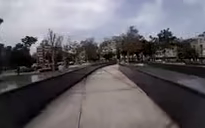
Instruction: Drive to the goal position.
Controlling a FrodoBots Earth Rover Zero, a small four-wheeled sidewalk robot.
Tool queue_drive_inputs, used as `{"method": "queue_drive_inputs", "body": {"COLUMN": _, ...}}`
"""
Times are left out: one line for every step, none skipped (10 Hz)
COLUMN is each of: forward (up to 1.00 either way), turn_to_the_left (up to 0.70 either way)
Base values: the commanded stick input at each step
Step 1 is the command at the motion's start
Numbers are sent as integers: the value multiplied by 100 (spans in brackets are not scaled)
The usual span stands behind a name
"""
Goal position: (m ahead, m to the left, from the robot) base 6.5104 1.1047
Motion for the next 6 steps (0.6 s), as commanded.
{"method": "queue_drive_inputs", "body": {"forward": 85, "turn_to_the_left": 0}}
{"method": "queue_drive_inputs", "body": {"forward": 85, "turn_to_the_left": 0}}
{"method": "queue_drive_inputs", "body": {"forward": 85, "turn_to_the_left": 0}}
{"method": "queue_drive_inputs", "body": {"forward": 85, "turn_to_the_left": 0}}
{"method": "queue_drive_inputs", "body": {"forward": 85, "turn_to_the_left": 0}}
{"method": "queue_drive_inputs", "body": {"forward": 85, "turn_to_the_left": 0}}
